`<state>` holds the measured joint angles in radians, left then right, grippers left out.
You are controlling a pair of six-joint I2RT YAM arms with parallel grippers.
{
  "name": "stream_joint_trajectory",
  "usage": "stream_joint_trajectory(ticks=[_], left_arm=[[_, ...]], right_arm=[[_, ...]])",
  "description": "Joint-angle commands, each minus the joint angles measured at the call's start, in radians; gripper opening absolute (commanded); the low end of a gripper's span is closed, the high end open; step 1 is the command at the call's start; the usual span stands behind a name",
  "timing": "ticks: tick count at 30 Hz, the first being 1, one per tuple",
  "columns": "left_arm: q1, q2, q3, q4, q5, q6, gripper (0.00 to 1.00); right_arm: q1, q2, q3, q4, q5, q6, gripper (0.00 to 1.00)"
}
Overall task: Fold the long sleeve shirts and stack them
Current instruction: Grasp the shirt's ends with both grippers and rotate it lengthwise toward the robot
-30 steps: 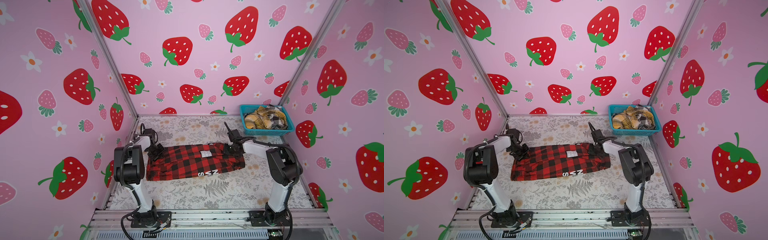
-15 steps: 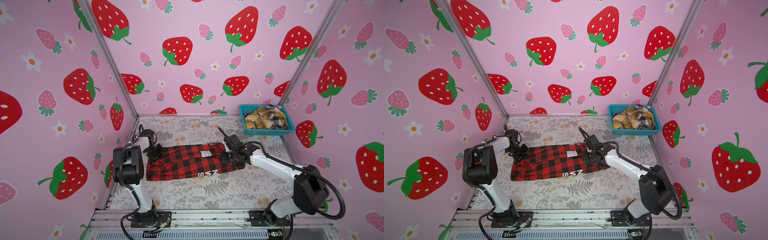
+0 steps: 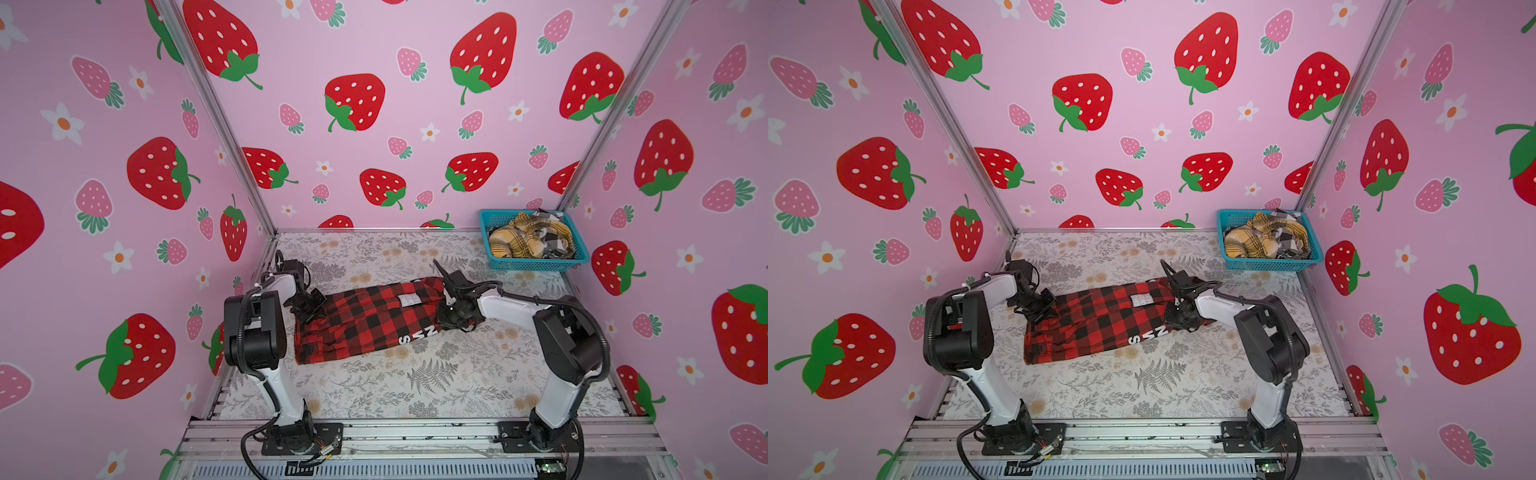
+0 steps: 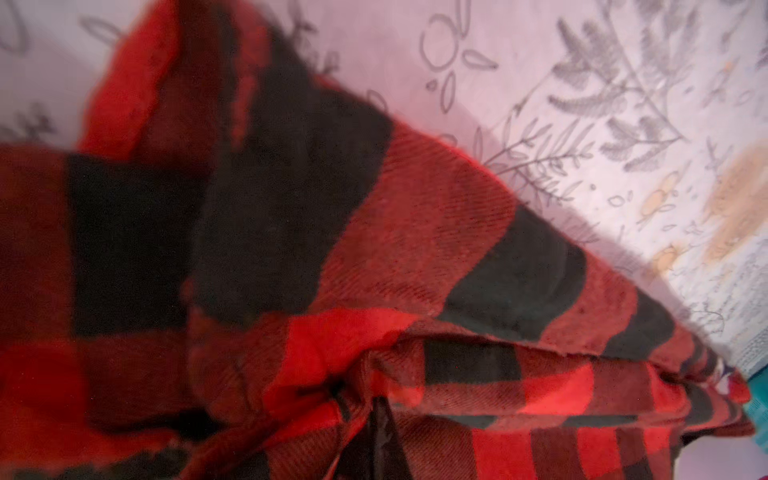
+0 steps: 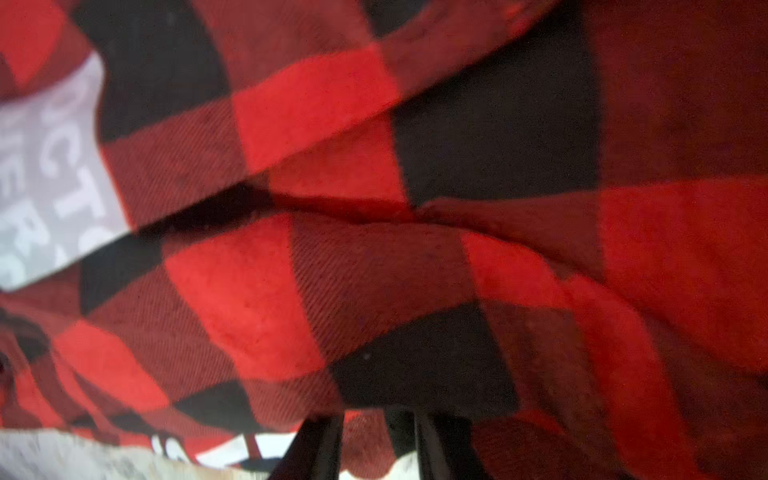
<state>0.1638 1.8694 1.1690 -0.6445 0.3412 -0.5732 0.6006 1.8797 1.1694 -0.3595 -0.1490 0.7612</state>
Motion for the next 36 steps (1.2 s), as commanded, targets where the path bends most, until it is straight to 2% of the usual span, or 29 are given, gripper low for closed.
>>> stream_joint_trajectory(ticks=[1, 3, 5, 8, 9, 11, 14, 16, 18, 21, 24, 28, 33, 36], left_arm=[[-0.009, -0.010, -0.083, -0.024, 0.010, -0.017, 0.00], [-0.061, -0.048, -0.132, 0.005, 0.063, -0.038, 0.00], [-0.177, -0.088, -0.177, 0.024, 0.113, -0.056, 0.00], [-0.355, -0.153, -0.220, 0.058, 0.193, -0.090, 0.00], [-0.395, -0.180, -0.223, 0.061, 0.204, -0.102, 0.04], [-0.441, -0.262, -0.202, 0.040, 0.213, -0.104, 0.21], [-0.416, -0.368, -0.109, -0.058, 0.142, -0.063, 0.40], [-0.382, -0.390, -0.045, -0.098, 0.090, -0.024, 0.42], [-0.358, -0.366, -0.010, -0.101, 0.088, -0.004, 0.35], [-0.359, -0.266, 0.002, -0.068, 0.186, -0.002, 0.19], [-0.409, -0.186, -0.011, -0.028, 0.222, 0.003, 0.11], [-0.448, -0.106, -0.050, -0.019, 0.199, 0.010, 0.00], [-0.487, -0.076, -0.122, 0.002, 0.160, -0.027, 0.00], [-0.559, -0.058, -0.144, 0.021, 0.177, -0.045, 0.00]], right_arm=[[-0.105, 0.129, 0.159, -0.044, 0.103, -0.062, 0.32], [-0.141, 0.202, 0.329, -0.066, 0.078, -0.121, 0.33], [-0.163, 0.273, 0.509, -0.093, 0.011, -0.207, 0.34], [-0.167, 0.310, 0.715, -0.214, -0.010, -0.309, 0.34], [-0.164, 0.287, 0.720, -0.224, -0.019, -0.322, 0.34], [-0.148, 0.198, 0.647, -0.222, -0.043, -0.335, 0.36], [-0.084, 0.043, 0.410, -0.165, -0.064, -0.290, 0.38], [-0.021, -0.043, 0.248, -0.105, -0.070, -0.241, 0.39], [0.034, -0.089, 0.123, -0.044, -0.085, -0.169, 0.39], [0.082, -0.106, 0.004, 0.024, -0.116, -0.080, 0.38], [0.092, -0.076, -0.027, 0.069, -0.107, -0.047, 0.38], [0.071, 0.013, -0.009, 0.070, -0.114, -0.036, 0.37], [0.021, 0.113, 0.070, 0.033, -0.065, -0.052, 0.35], [-0.009, 0.185, 0.198, -0.041, -0.040, -0.097, 0.35]])
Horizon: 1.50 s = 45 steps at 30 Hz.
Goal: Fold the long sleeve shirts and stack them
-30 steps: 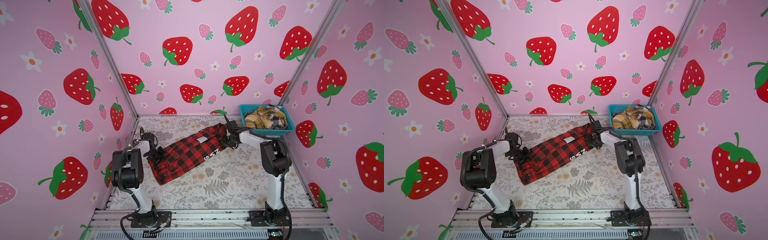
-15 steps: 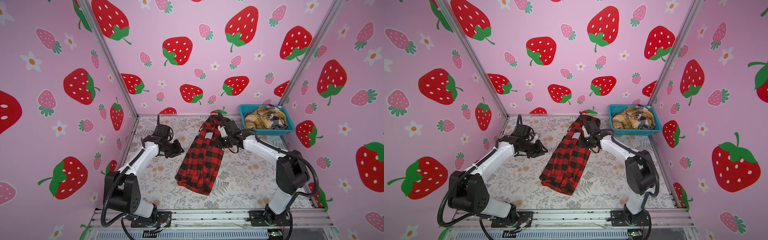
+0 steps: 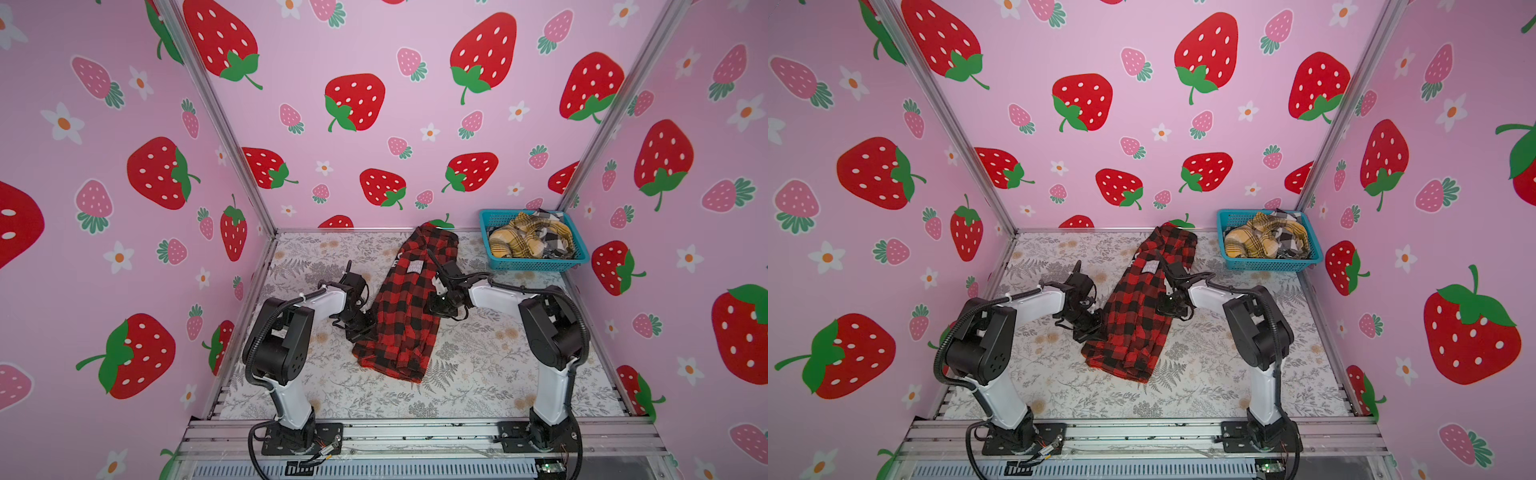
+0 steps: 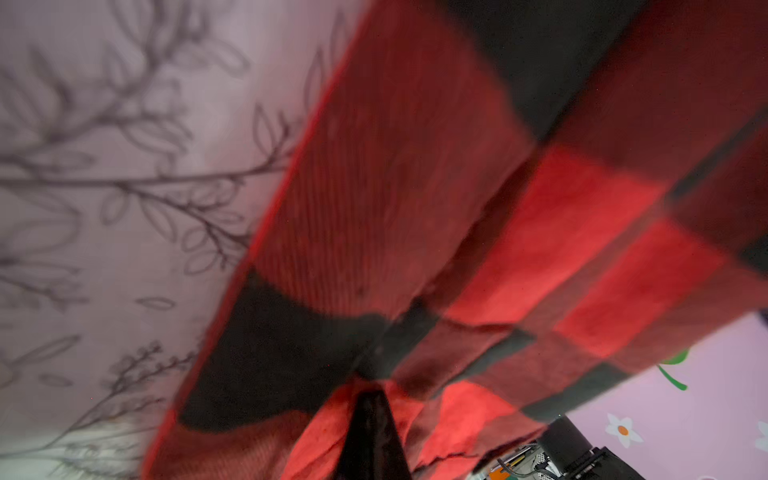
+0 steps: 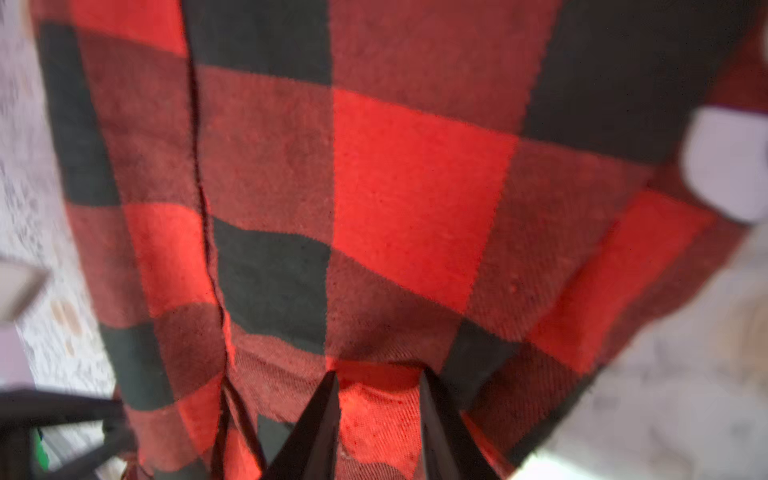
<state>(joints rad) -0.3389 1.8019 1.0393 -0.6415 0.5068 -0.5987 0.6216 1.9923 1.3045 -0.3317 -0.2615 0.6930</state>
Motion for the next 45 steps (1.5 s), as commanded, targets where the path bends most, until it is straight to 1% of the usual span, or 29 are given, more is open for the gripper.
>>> stream_joint_trajectory(ticks=[1, 5, 7, 8, 10, 11, 15, 16, 18, 19, 20, 21, 22, 23, 24, 26, 27, 28, 30, 33, 35, 36, 37, 39, 42, 45], left_arm=[[-0.087, 0.015, -0.014, 0.021, 0.015, -0.029, 0.00], [-0.208, 0.030, -0.014, 0.082, 0.044, -0.093, 0.00], [-0.254, 0.045, 0.015, 0.081, 0.056, -0.103, 0.00], [-0.263, 0.042, 0.037, 0.057, 0.050, -0.093, 0.00], [-0.256, -0.005, 0.054, 0.024, 0.014, -0.092, 0.01], [-0.243, -0.042, 0.057, 0.018, 0.004, -0.089, 0.03], [-0.205, -0.202, 0.089, -0.017, -0.040, -0.047, 0.05], [-0.206, -0.238, 0.110, -0.042, -0.064, -0.026, 0.05], [-0.203, -0.286, 0.143, -0.118, -0.162, 0.013, 0.05], [-0.198, -0.304, 0.149, -0.155, -0.206, 0.032, 0.11], [-0.182, -0.319, 0.147, -0.185, -0.232, 0.052, 0.16], [-0.166, -0.329, 0.132, -0.201, -0.244, 0.059, 0.21], [-0.133, -0.338, 0.103, -0.207, -0.225, 0.058, 0.25], [-0.090, -0.344, 0.061, -0.192, -0.174, 0.045, 0.28], [-0.049, -0.346, 0.023, -0.170, -0.103, 0.026, 0.30], [0.039, -0.342, -0.083, -0.074, 0.092, -0.037, 0.35], [0.061, -0.343, -0.133, -0.009, 0.161, -0.072, 0.38], [0.069, -0.344, -0.173, 0.051, 0.192, -0.107, 0.42], [0.063, -0.325, -0.189, 0.077, 0.184, -0.120, 0.46], [0.058, -0.288, -0.199, 0.140, 0.207, -0.142, 0.53], [0.058, -0.259, -0.216, 0.195, 0.218, -0.167, 0.62], [0.058, -0.241, -0.221, 0.212, 0.219, -0.177, 0.64], [0.059, -0.218, -0.230, 0.236, 0.228, -0.185, 0.65], [0.056, -0.176, -0.243, 0.285, 0.246, -0.205, 0.71], [0.048, -0.130, -0.259, 0.363, 0.279, -0.228, 0.74], [0.040, -0.111, -0.243, 0.361, 0.265, -0.228, 0.74]], right_arm=[[-0.037, 0.101, 0.113, -0.087, 0.076, -0.048, 0.35], [-0.051, 0.187, 0.317, -0.209, 0.146, -0.124, 0.35], [-0.060, 0.184, 0.361, -0.264, 0.176, -0.140, 0.34], [-0.062, 0.157, 0.350, -0.267, 0.181, -0.145, 0.34], [-0.059, 0.080, 0.298, -0.249, 0.190, -0.149, 0.35], [-0.056, 0.037, 0.265, -0.249, 0.189, -0.153, 0.36], [-0.026, -0.141, 0.124, -0.273, 0.243, -0.162, 0.46], [-0.016, -0.187, 0.078, -0.273, 0.247, -0.159, 0.47], [0.001, -0.270, -0.014, -0.272, 0.242, -0.141, 0.50], [0.007, -0.308, -0.070, -0.265, 0.229, -0.128, 0.51], [0.007, -0.348, -0.128, -0.254, 0.201, -0.113, 0.55], [0.007, -0.385, -0.181, -0.236, 0.178, -0.099, 0.58], [0.007, -0.419, -0.242, -0.214, 0.149, -0.082, 0.60], [0.008, -0.451, -0.294, -0.192, 0.116, -0.063, 0.63], [0.007, -0.472, -0.330, -0.175, 0.097, -0.051, 0.64], [0.007, -0.491, -0.397, -0.147, 0.058, -0.043, 0.66], [0.007, -0.493, -0.417, -0.138, 0.036, -0.040, 0.66], [0.007, -0.497, -0.437, -0.125, 0.019, -0.037, 0.67], [0.006, -0.497, -0.469, -0.100, -0.010, -0.025, 0.69], [0.005, -0.489, -0.510, -0.050, -0.060, -0.004, 0.73], [0.002, -0.479, -0.539, -0.008, -0.090, 0.012, 0.77], [-0.001, -0.474, -0.550, -0.004, -0.106, 0.019, 0.78], [-0.004, -0.468, -0.562, 0.035, -0.120, 0.027, 0.79], [-0.008, -0.455, -0.580, 0.063, -0.136, 0.042, 0.79], [-0.010, -0.440, -0.603, 0.094, -0.148, 0.057, 0.78], [-0.010, -0.440, -0.601, 0.073, -0.125, 0.055, 0.78]])
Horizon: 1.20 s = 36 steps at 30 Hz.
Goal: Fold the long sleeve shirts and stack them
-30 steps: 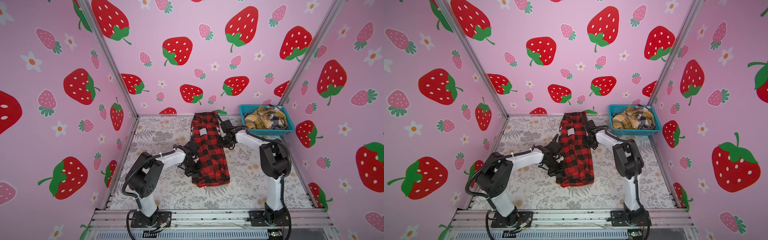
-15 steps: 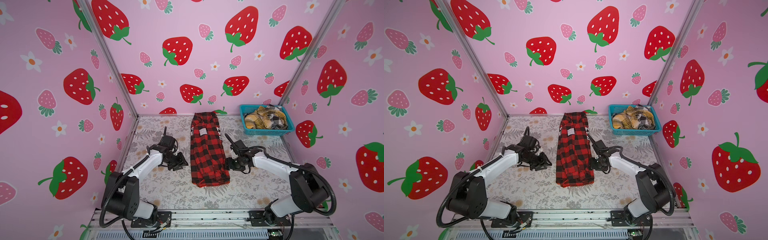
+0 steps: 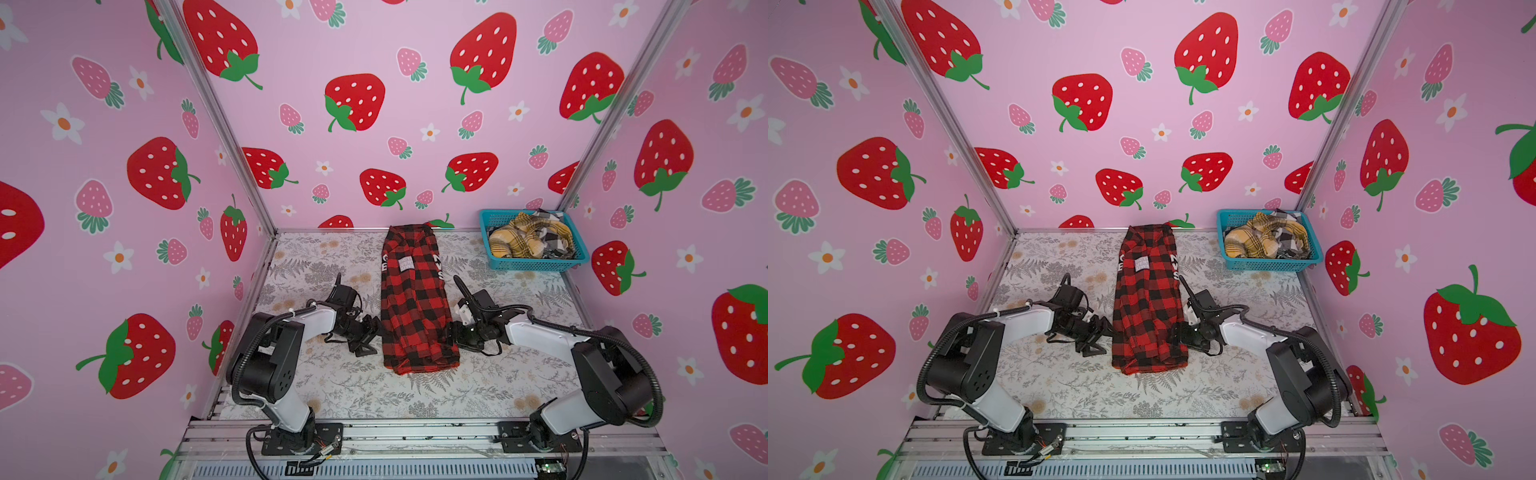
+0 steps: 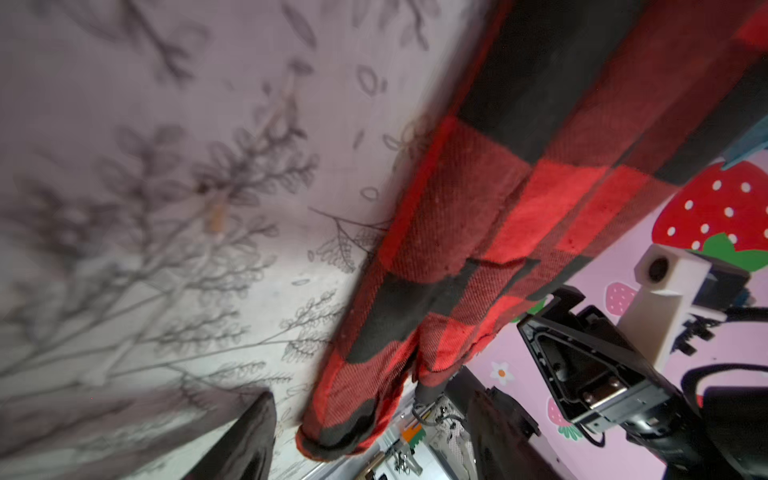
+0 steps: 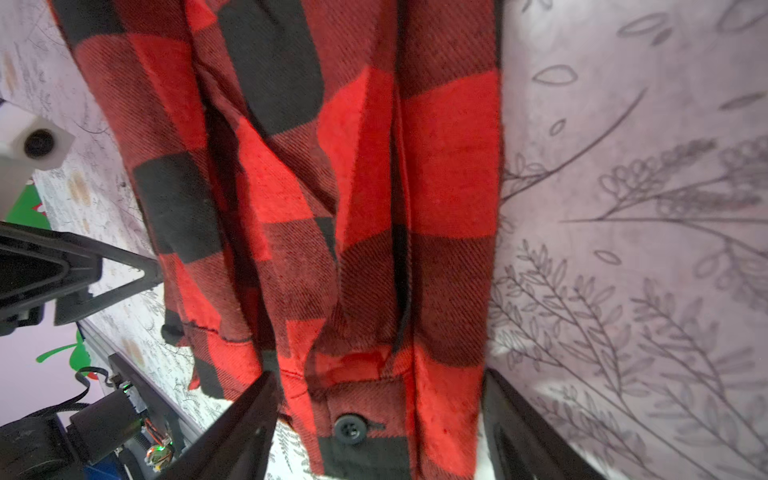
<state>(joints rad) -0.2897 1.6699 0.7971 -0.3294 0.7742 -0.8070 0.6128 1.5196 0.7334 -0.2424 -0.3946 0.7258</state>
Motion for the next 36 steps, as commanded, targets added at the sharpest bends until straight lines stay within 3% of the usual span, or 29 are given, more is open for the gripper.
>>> stream_joint_trajectory(ticks=[1, 7, 12, 19, 26, 31, 35, 36], left_arm=[[-0.012, 0.017, 0.011, 0.033, -0.018, -0.020, 0.72], [-0.085, -0.085, 0.171, -0.205, -0.191, 0.065, 0.56], [-0.142, -0.009, 0.221, -0.202, -0.169, 0.040, 0.49], [-0.237, 0.104, 0.245, -0.154, -0.151, -0.022, 0.49], [-0.276, 0.150, 0.303, -0.128, -0.146, -0.065, 0.43], [-0.284, 0.155, 0.307, -0.141, -0.140, -0.066, 0.17], [-0.284, 0.117, 0.296, -0.166, -0.154, -0.057, 0.00], [-0.284, 0.108, 0.296, -0.177, -0.160, -0.054, 0.00]], right_arm=[[-0.002, 0.029, -0.021, -0.044, 0.031, 0.013, 0.78], [-0.002, -0.011, 0.021, -0.146, 0.116, -0.023, 0.76], [-0.001, 0.005, 0.021, -0.143, 0.106, -0.019, 0.73], [-0.001, 0.005, 0.034, -0.148, 0.113, -0.017, 0.70], [-0.001, 0.002, 0.026, -0.149, 0.114, -0.013, 0.69], [-0.001, -0.001, 0.024, -0.149, 0.113, -0.011, 0.68], [-0.002, -0.001, 0.024, -0.145, 0.113, -0.010, 0.68], [-0.001, 0.000, 0.024, -0.146, 0.114, -0.009, 0.68]])
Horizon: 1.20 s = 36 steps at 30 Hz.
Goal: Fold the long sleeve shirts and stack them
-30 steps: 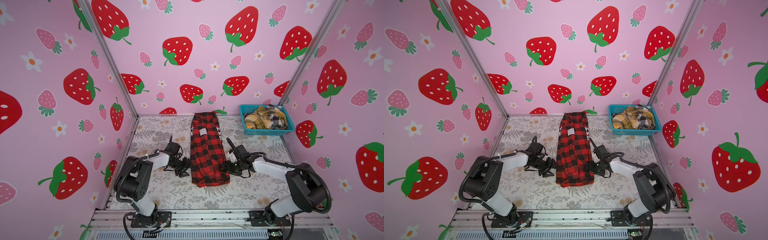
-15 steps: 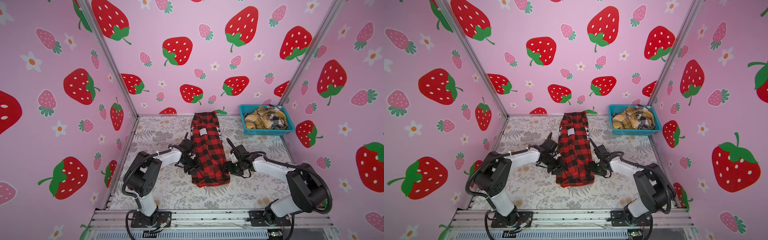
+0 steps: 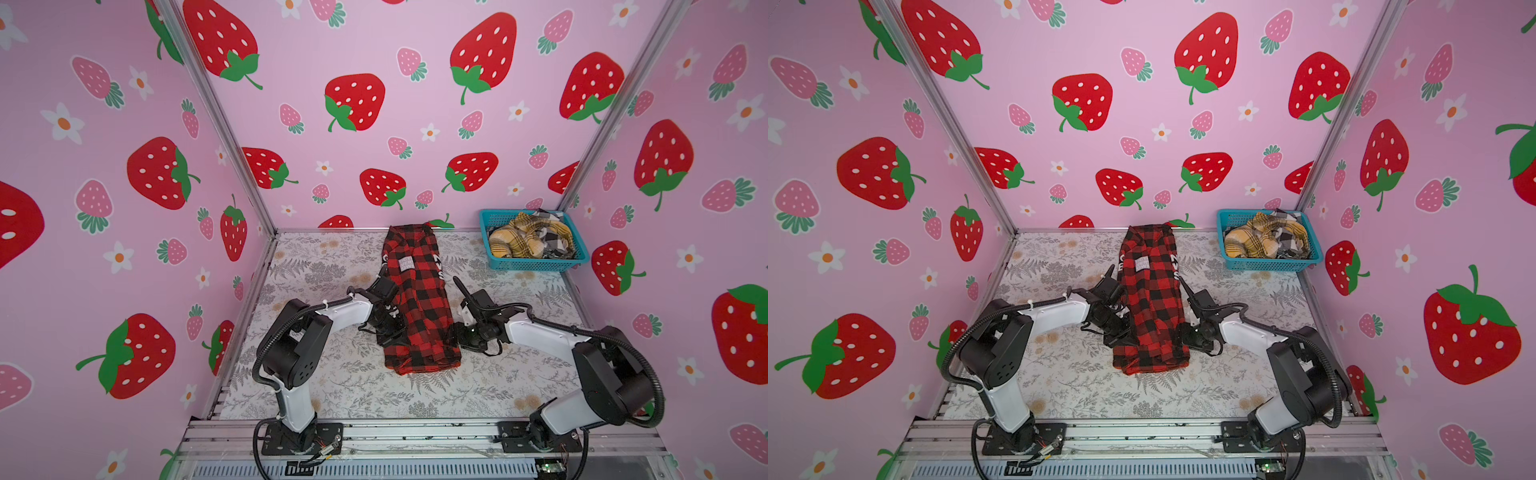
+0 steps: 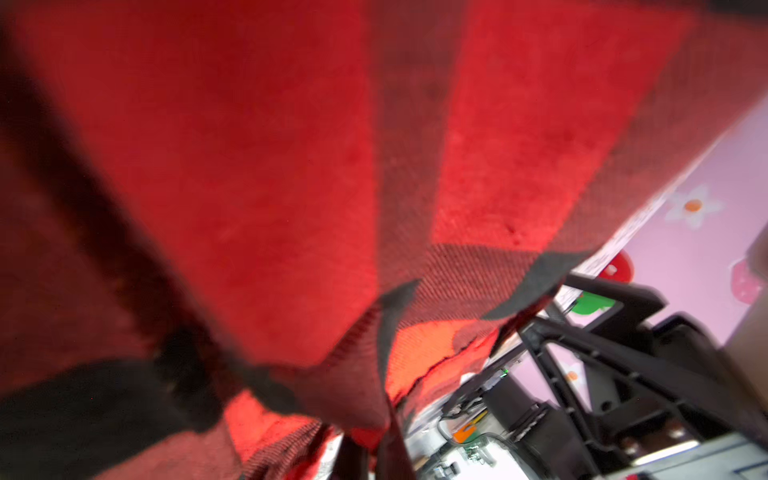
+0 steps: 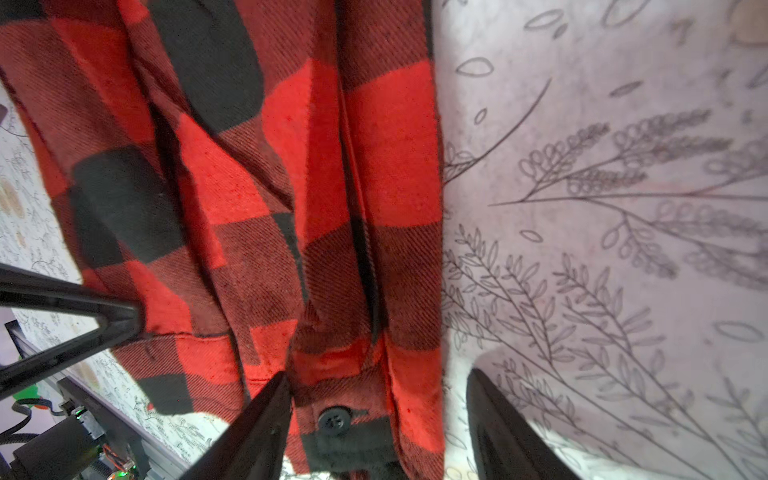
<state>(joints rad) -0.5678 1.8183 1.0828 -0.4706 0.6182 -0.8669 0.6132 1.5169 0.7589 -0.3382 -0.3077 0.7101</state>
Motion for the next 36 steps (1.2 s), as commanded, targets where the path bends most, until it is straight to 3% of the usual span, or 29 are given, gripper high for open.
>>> stream_joint_trajectory(ticks=[1, 8, 15, 21, 27, 30, 33, 36], left_arm=[[-0.006, -0.050, 0.008, -0.049, -0.009, 0.007, 0.00], [0.000, -0.133, -0.023, -0.117, -0.041, 0.034, 0.00], [-0.003, -0.043, -0.072, -0.046, -0.001, 0.035, 0.00], [-0.007, -0.049, -0.082, -0.059, -0.006, 0.044, 0.37], [0.039, -0.278, -0.039, -0.183, -0.106, 0.128, 0.71], [0.118, -0.338, -0.085, -0.197, -0.100, 0.145, 0.76], [0.179, -0.280, -0.145, -0.150, -0.001, 0.143, 0.73], [0.183, -0.237, -0.181, -0.070, 0.034, 0.116, 0.74]], right_arm=[[-0.001, 0.004, 0.000, -0.049, 0.026, 0.006, 0.68], [-0.001, 0.005, 0.006, -0.055, 0.032, 0.005, 0.67], [-0.002, 0.009, 0.015, -0.057, 0.036, 0.006, 0.67], [-0.001, -0.023, 0.035, -0.098, 0.062, -0.001, 0.71], [-0.021, -0.071, 0.052, -0.146, 0.086, -0.025, 0.79], [-0.038, -0.071, 0.017, -0.096, 0.000, -0.033, 0.78], [-0.044, -0.052, -0.005, -0.060, -0.040, -0.029, 0.76], [-0.053, -0.042, -0.035, -0.012, -0.073, -0.018, 0.75]])
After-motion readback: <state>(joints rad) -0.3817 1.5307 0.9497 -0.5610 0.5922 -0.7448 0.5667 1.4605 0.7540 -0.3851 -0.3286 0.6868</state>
